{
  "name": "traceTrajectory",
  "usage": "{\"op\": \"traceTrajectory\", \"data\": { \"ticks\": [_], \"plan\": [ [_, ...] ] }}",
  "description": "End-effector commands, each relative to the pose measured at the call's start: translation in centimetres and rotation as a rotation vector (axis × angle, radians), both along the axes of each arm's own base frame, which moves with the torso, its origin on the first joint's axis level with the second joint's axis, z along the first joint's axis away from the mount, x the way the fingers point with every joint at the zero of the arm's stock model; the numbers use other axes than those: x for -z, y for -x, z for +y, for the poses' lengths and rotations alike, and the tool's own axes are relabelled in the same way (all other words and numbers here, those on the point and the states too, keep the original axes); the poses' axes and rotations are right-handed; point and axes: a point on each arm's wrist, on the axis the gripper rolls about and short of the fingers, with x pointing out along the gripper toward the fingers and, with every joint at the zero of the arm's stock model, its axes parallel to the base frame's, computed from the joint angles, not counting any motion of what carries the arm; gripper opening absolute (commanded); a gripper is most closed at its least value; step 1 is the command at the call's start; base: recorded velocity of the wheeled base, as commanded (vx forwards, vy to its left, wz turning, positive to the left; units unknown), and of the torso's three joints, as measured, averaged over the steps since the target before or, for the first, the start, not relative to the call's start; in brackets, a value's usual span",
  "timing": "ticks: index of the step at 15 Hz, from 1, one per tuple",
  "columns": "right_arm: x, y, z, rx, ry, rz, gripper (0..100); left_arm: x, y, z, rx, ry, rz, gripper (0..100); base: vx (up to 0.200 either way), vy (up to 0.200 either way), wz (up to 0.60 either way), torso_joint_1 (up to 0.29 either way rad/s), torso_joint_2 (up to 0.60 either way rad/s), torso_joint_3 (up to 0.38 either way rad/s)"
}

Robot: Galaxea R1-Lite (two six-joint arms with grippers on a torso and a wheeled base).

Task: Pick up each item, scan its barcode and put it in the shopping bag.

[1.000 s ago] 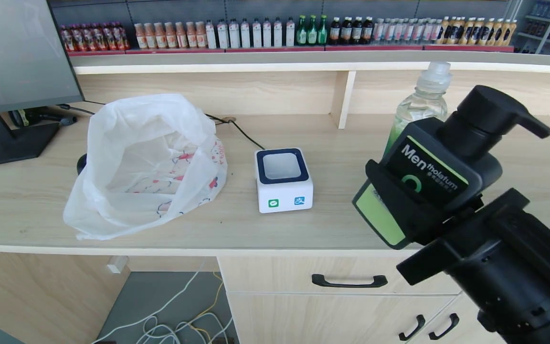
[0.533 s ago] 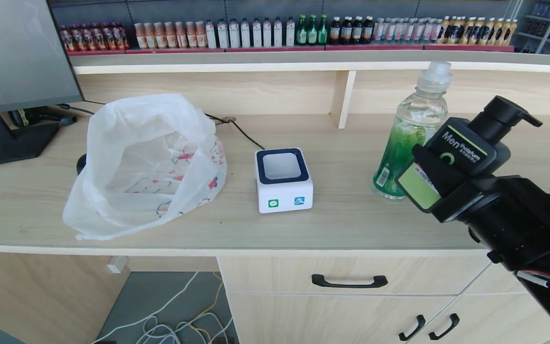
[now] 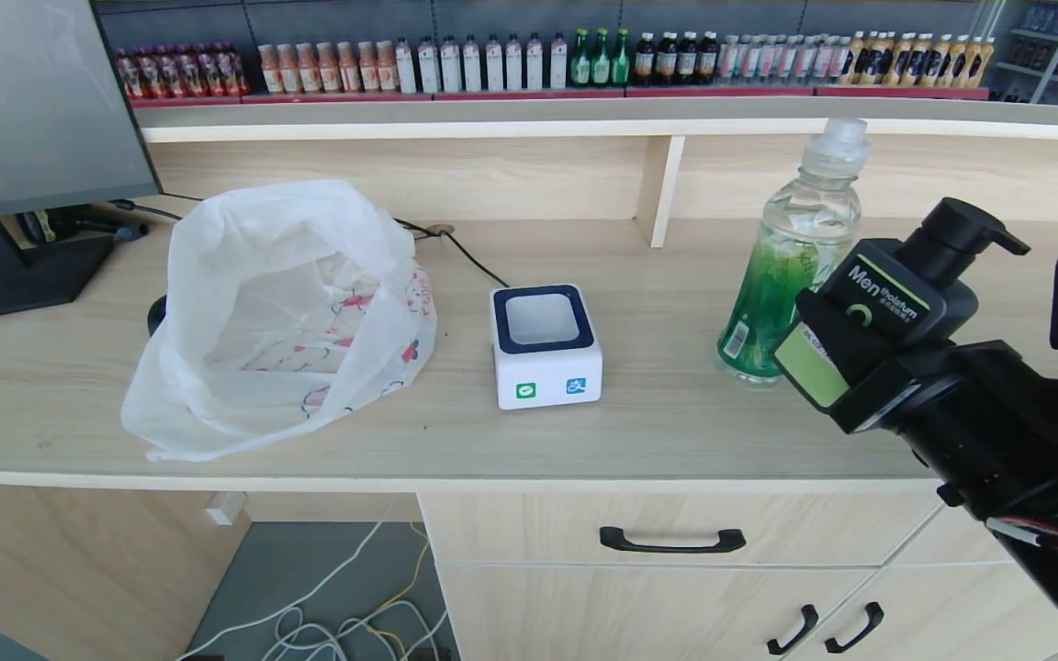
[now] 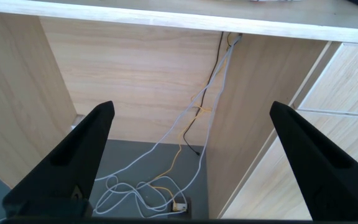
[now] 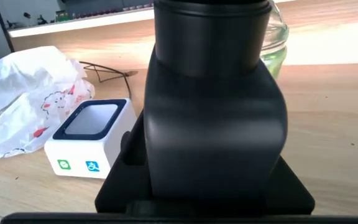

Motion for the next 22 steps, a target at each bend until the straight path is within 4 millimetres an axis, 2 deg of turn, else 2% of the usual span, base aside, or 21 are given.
{"op": "traceTrajectory", "data": {
  "ticks": [1,12,17,22],
  "plan": [
    [0.3,-0.4,0.3,-0.003,0.005,0.01,0,0.0,0.0,0.0,0.0,-0.001,-0.002,100,0.0,0.0,0.0,0.0,0.0,0.0],
    [0.0,-1.7,1.2,-0.012,0.002,-0.001,0,0.0,0.0,0.0,0.0,-0.004,-0.001,100,-0.018,0.0,0.0,0.0,0.0,0.0],
    [-0.8,-2.6,1.8,-0.013,-0.02,-0.03,0,0.0,0.0,0.0,0.0,0.0,-0.001,100,0.0,0.2,0.0,0.004,0.0,0.0],
    [-0.9,-2.6,1.8,-0.013,-0.022,-0.034,0,0.0,0.0,0.0,0.0,0.0,-0.001,100,0.0,0.2,0.0,0.006,0.01,0.0]
  ]
}}
